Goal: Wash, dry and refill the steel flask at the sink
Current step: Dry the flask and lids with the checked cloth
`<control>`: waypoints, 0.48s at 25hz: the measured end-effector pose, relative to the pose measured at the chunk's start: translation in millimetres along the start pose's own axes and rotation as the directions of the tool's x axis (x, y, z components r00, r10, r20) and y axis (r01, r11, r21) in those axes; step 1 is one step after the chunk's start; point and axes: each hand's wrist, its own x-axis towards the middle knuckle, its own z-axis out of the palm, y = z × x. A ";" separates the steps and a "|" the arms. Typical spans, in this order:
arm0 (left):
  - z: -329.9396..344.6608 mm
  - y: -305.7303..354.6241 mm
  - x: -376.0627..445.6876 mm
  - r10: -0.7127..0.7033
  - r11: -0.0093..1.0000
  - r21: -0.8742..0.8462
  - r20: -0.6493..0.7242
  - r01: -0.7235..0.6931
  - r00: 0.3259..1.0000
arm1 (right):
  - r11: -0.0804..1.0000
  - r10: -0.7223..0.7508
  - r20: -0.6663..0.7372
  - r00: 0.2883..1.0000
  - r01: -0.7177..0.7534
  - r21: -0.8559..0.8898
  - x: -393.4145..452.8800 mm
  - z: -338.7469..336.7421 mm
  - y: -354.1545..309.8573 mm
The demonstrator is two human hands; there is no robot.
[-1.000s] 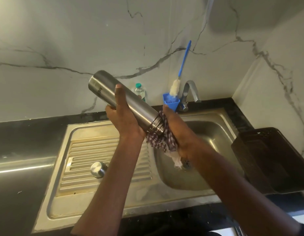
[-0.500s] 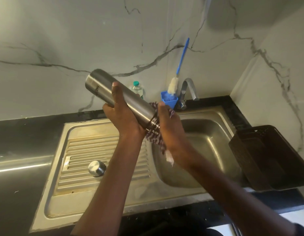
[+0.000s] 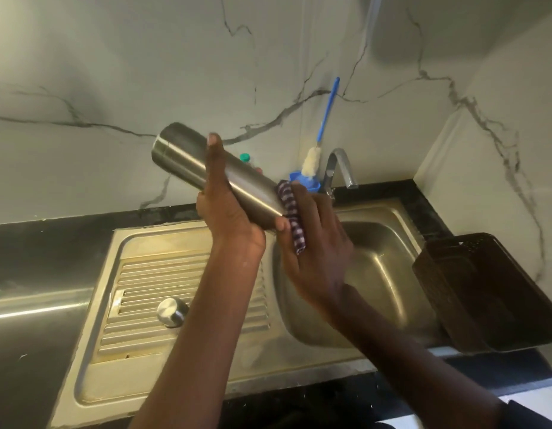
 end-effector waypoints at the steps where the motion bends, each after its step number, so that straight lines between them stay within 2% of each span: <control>1: 3.6 0.3 -0.3 0.050 0.999 0.009 -0.015 -0.050 0.999 | 0.979 0.135 0.027 0.990 -0.137 0.151 -0.7 0.3 -5.3; 2: 5.0 -0.3 1.0 0.103 0.995 0.015 0.005 -0.103 0.995 | 0.801 0.403 0.150 0.903 -0.428 0.419 8.9 -5.5 -15.6; 3: 2.9 -2.8 3.7 0.138 0.990 0.013 0.059 -0.139 0.989 | 0.394 0.586 0.416 0.695 -0.693 0.604 19.4 -10.4 -18.3; 4: -0.5 -5.7 5.6 0.154 0.987 0.024 0.123 -0.158 0.980 | -0.030 0.606 0.658 0.447 -0.813 0.581 26.9 -16.2 -16.0; 5: -4.4 -9.4 8.8 0.158 0.985 0.036 0.178 -0.167 0.971 | -0.253 0.550 0.781 0.296 -0.832 0.493 31.4 -19.6 -12.8; 6: -7.2 -11.0 10.7 0.147 0.986 0.045 0.218 -0.161 0.965 | -0.284 0.541 0.805 0.244 -0.848 0.448 32.6 -21.5 -10.1; 7: -9.7 -10.9 11.6 0.108 0.989 0.066 0.261 -0.130 0.959 | -0.218 0.587 0.761 0.276 -0.852 0.477 31.2 -20.9 -5.7; 8: -13.1 -9.4 12.8 0.043 0.992 0.103 0.310 -0.079 0.950 | -0.074 0.656 0.660 0.367 -0.838 0.540 28.6 -18.5 -0.3; 9: -16.9 -7.1 12.8 -0.029 0.990 0.138 0.353 -0.021 0.935 | 0.150 0.703 0.504 0.502 -0.797 0.585 23.3 -16.2 6.9; 10: -19.3 -3.9 12.0 -0.098 0.986 0.159 0.372 0.041 0.923 | 0.428 0.679 0.305 0.668 -0.698 0.574 17.3 -15.4 14.3; 11: -19.0 -1.7 7.7 -0.145 0.985 0.144 0.356 0.099 0.923 | 0.721 0.530 0.100 0.842 -0.510 0.469 12.1 -15.4 19.3; 12: -15.9 -1.0 2.3 -0.161 0.986 0.093 0.304 0.139 0.939 | 0.911 0.313 -0.023 0.950 -0.293 0.290 8.3 -15.3 23.7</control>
